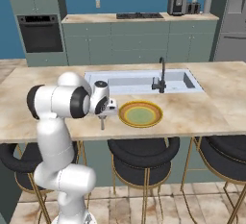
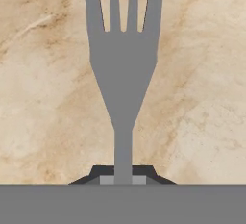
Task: Take the fork and place it on the left side of the plate. Then take the spoon and place it on the right side of the plate. Make sure they're directly next to the plate.
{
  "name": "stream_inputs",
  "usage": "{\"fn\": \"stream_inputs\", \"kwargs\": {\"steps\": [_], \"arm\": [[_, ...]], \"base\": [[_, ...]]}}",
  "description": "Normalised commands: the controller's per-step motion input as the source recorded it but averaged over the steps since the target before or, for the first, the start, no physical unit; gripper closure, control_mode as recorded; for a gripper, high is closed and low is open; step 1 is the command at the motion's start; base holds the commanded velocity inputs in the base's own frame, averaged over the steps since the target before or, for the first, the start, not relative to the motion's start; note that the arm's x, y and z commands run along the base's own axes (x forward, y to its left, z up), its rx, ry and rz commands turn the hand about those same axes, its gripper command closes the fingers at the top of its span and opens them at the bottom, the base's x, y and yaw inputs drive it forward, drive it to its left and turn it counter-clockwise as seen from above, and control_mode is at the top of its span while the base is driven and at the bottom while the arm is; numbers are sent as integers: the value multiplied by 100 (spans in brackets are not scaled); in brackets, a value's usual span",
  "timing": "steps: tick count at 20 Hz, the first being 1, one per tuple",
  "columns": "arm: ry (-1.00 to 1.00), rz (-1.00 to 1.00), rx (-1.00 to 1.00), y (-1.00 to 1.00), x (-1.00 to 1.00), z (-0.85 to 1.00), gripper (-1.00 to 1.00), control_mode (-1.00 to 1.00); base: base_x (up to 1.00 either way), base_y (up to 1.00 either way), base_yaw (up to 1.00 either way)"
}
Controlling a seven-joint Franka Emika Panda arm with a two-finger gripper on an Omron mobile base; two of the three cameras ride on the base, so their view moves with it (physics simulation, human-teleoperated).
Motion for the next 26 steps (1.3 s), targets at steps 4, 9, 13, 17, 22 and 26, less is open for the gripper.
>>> {"fn": "stream_inputs", "kwargs": {"steps": [4,9,13,17,22,26], "arm": [[0,1,-2,-5,15,-2,100,-100],[0,1,-2,-2,23,-6,100,-100],[0,0,-3,0,34,-13,100,-100],[0,0,-1,-14,23,-16,100,-100],[0,0,0,-27,13,-17,100,-100],[0,0,0,-15,10,-17,100,-100]], "base": [[0,0,0],[0,0,0],[0,0,0],[0,0,0],[0,0,0],[0,0,0]]}}
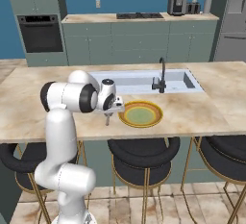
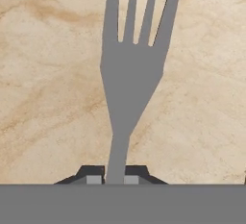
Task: Take the fork and place it on the left side of the plate. Then take the spoon and place it on the right side of the plate. Make sure they're directly next to the plate.
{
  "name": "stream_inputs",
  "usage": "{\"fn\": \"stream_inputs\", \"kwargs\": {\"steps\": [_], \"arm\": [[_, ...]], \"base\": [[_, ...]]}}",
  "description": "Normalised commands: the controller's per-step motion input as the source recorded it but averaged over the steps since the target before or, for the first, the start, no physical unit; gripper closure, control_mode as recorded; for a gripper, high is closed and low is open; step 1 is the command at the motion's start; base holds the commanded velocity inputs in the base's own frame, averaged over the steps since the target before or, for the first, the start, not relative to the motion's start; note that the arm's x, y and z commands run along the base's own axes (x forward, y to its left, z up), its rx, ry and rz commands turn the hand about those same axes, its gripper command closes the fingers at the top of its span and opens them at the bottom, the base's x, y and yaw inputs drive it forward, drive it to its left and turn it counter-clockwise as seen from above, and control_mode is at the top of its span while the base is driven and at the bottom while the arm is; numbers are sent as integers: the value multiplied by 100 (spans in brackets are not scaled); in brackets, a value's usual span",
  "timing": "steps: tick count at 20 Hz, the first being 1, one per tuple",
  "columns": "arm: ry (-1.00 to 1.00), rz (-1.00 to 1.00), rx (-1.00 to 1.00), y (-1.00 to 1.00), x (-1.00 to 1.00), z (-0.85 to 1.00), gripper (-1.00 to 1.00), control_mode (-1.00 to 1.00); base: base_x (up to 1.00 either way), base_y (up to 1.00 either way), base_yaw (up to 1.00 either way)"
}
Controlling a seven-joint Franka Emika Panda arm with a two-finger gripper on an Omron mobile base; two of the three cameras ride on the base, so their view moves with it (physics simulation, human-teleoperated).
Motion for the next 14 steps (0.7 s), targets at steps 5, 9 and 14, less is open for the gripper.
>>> {"fn": "stream_inputs", "kwargs": {"steps": [5,9,14], "arm": [[0,0,0,0,20,-13,100,-100],[0,0,0,0,3,-11,-100,-100],[-2,0,0,0,-11,8,-100,-100]], "base": [[0,0,0],[0,0,0],[0,0,0]]}}
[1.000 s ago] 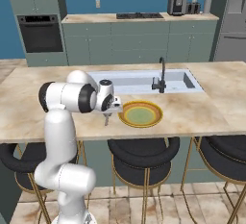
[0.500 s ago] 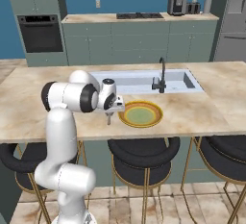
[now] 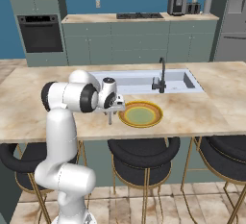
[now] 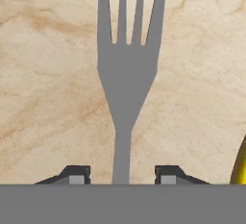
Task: Take the fork and place it on the left side of the plate. Then take the spoon and place it on the right side of the plate. Make sure they're directly next to the plate.
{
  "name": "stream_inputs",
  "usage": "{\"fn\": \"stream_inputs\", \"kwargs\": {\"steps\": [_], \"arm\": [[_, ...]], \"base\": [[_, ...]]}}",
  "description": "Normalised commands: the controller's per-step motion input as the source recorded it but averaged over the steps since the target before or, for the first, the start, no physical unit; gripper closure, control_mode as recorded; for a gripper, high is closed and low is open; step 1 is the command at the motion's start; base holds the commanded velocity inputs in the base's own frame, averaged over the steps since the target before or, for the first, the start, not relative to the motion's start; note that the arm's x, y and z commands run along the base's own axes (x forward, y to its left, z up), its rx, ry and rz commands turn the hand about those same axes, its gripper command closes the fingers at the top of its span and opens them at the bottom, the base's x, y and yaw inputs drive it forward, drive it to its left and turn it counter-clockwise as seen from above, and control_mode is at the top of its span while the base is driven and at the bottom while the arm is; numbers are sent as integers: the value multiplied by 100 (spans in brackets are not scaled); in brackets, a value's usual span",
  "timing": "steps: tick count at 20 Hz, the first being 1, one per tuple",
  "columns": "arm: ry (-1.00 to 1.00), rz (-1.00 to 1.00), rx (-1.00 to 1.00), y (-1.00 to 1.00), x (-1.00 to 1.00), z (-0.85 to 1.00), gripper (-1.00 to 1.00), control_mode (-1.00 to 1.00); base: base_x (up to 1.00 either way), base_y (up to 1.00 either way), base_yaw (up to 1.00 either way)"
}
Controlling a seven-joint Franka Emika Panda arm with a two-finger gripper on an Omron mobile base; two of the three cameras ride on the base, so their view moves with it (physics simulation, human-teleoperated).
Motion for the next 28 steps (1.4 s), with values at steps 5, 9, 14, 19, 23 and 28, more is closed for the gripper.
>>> {"fn": "stream_inputs", "kwargs": {"steps": [5,9,14,19,23,28], "arm": [[-1,0,0,0,-13,36,-100,-100],[-4,1,0,0,-19,72,-100,-100],[-10,1,0,6,-78,58,-100,-100],[-9,0,0,27,-100,12,-100,-100],[-4,-2,0,39,-100,1,-100,-100],[-12,-7,0,27,-97,55,-100,-100]], "base": [[0,0,0],[0,0,0],[0,0,0],[0,0,0],[0,0,0],[0,0,0]]}}
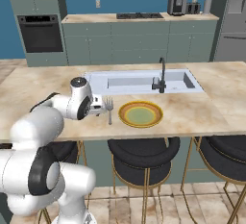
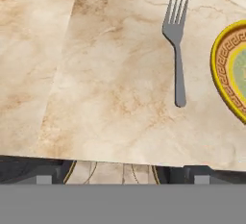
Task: Take the fork and place it on the left side of the plate. Then take the spoon and place it on the right side of the plate. Make sure they're directly next to the plate.
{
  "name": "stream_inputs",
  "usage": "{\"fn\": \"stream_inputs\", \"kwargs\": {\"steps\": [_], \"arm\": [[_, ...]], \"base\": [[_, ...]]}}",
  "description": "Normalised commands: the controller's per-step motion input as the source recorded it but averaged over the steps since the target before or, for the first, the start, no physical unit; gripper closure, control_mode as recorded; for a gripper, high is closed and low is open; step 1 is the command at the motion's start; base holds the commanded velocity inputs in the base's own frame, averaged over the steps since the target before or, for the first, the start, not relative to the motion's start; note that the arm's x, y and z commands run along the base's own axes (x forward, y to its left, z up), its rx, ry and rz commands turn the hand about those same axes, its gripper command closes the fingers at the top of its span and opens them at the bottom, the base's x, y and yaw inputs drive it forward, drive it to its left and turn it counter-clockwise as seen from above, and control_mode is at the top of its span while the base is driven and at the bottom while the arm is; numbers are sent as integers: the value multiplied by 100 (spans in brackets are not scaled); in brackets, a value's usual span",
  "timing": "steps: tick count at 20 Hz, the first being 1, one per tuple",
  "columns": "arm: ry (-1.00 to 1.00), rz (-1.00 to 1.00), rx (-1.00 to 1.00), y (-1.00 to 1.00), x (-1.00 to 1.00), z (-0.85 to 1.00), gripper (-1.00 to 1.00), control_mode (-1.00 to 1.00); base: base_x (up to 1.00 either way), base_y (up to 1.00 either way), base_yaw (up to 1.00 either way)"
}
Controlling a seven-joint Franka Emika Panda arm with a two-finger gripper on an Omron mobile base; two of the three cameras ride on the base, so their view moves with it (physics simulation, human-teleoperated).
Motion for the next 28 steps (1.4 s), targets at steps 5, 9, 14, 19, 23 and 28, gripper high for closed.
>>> {"fn": "stream_inputs", "kwargs": {"steps": [5,9,14,19,23,28], "arm": [[-2,-16,0,24,-98,55,-100,-100],[0,-9,0,8,-95,53,-100,-100],[0,-3,0,8,-79,18,-100,-100],[2,0,0,0,0,6,-100,-100],[0,0,0,0,0,0,-100,-100],[0,0,0,0,0,0,-100,-100]], "base": [[0,0,0],[0,0,0],[0,0,0],[0,0,0],[0,0,0],[0,0,0]]}}
